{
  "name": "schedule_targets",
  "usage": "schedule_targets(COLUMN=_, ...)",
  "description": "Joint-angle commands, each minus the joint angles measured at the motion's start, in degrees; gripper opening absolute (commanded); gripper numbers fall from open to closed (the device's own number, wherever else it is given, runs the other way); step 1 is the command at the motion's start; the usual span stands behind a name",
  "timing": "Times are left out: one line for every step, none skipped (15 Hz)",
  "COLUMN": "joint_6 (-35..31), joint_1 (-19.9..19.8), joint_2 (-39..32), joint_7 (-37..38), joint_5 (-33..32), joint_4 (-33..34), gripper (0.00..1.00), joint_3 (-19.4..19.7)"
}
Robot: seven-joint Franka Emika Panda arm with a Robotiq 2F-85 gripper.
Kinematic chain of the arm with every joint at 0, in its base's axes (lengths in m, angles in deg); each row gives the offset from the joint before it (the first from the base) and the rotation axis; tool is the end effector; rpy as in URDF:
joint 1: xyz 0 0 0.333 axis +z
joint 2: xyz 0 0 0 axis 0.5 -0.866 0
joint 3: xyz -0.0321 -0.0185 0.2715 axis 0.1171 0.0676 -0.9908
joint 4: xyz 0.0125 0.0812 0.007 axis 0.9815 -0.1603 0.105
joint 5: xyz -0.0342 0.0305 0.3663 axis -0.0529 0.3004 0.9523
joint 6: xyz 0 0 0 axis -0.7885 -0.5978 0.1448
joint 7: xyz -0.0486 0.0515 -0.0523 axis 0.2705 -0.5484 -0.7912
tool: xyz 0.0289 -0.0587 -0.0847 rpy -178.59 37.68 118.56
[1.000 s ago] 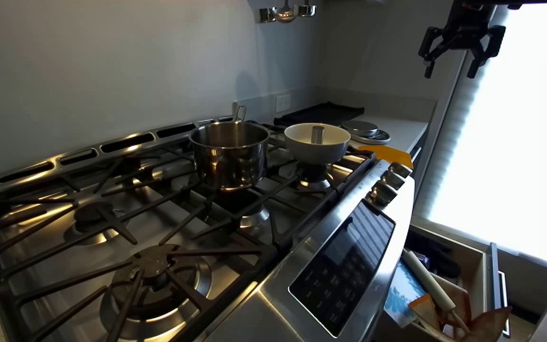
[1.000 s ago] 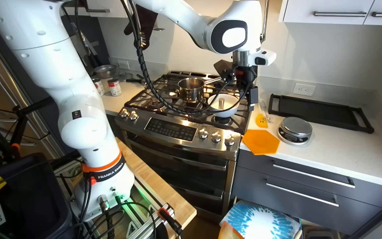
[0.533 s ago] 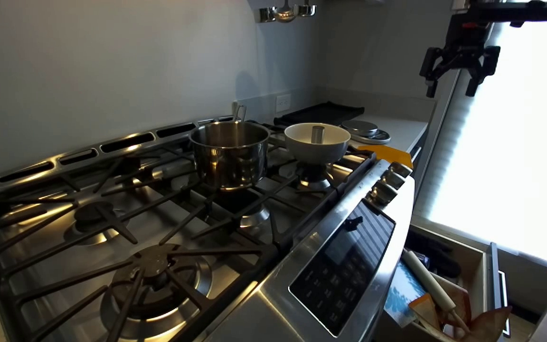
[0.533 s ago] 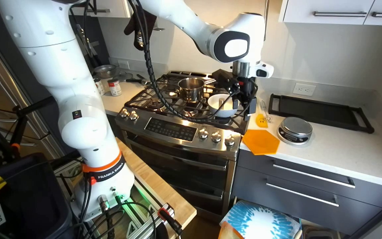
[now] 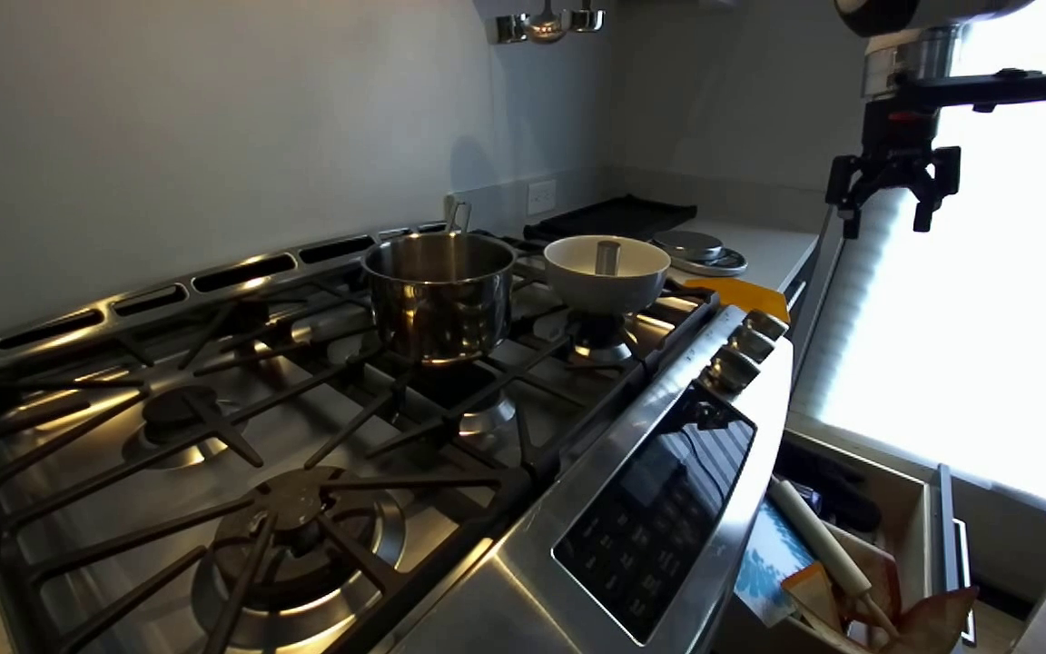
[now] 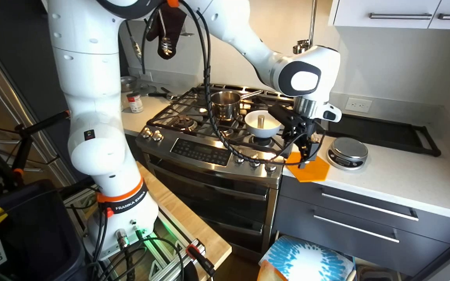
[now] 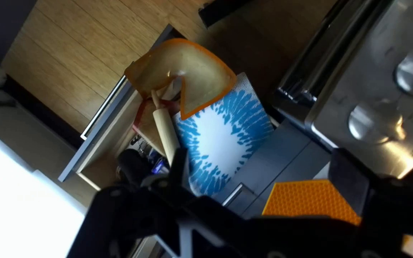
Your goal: Put the orange coaster on the stove
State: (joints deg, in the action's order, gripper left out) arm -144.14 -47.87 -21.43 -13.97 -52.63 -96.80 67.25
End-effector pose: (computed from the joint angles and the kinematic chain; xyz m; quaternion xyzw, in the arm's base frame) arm 0.4439 -0.3034 0.2855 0.9627 -0.2522 -0.0909 0.0355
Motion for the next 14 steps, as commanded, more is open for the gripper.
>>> schedule_targets(joint_6=-2.7, joint_1=0.0, joint_2=-10.5, joint_7=8.2, joint_5=3.0, joint_4=11.9, gripper=1.00, joint_3=0.0)
schedule_targets(joint_6=-2.4, joint_1=0.0, joint_2=-12.6, joint_7=9.9, joint_5=3.9, joint_4=14.9, gripper=1.00, joint_3=-0.3)
schedule_targets(joint_6=-1.6, joint_1=0.0, joint_2=-15.6, joint_7=11.3, joint_5=5.3, joint_4=19.1, gripper=1.00, joint_3=-0.9)
schedule_targets(joint_6=0.1, joint_1=-0.8, joint_2=-18.0, joint_7=11.7, joint_5=8.6, joint_4=22.4, gripper=1.00, joint_3=-2.1)
schedule_targets(joint_6=1.8, joint_1=-1.4, joint_2=-20.3, joint_7=12.5, joint_5=11.4, joint_4=25.7, gripper=1.00, joint_3=-3.1)
schedule_targets(joint_6=3.6, joint_1=-1.7, joint_2=-22.6, joint_7=13.0, joint_5=14.2, joint_4=28.8, gripper=1.00, joint_3=-4.3)
schedule_targets(joint_6=5.3, joint_1=-1.8, joint_2=-24.7, joint_7=13.6, joint_5=16.3, joint_4=32.0, gripper=1.00, joint_3=-5.4)
schedule_targets(joint_6=7.0, joint_1=-1.2, joint_2=-26.9, joint_7=14.9, joint_5=17.1, joint_4=35.3, gripper=1.00, joint_3=-5.9)
schedule_targets(joint_6=8.0, joint_1=-0.4, joint_2=-29.4, joint_7=16.7, joint_5=17.0, joint_4=38.5, gripper=1.00, joint_3=-6.0)
schedule_targets(joint_6=9.5, joint_1=-0.2, joint_2=-31.6, joint_7=17.9, joint_5=17.3, joint_4=41.6, gripper=1.00, joint_3=-6.3)
schedule_targets(joint_6=5.9, joint_1=0.1, joint_2=-26.0, joint_7=15.6, joint_5=15.7, joint_4=33.8, gripper=1.00, joint_3=-5.6)
schedule_targets(joint_6=6.8, joint_1=0.4, joint_2=-27.9, joint_7=16.7, joint_5=15.9, joint_4=36.4, gripper=1.00, joint_3=-6.0)
schedule_targets(joint_6=7.3, joint_1=0.6, joint_2=-29.3, joint_7=17.3, joint_5=16.0, joint_4=38.2, gripper=1.00, joint_3=-6.2)
schedule_targets(joint_6=7.6, joint_1=0.6, joint_2=-30.3, joint_7=17.5, joint_5=16.0, joint_4=39.4, gripper=1.00, joint_3=-6.2)
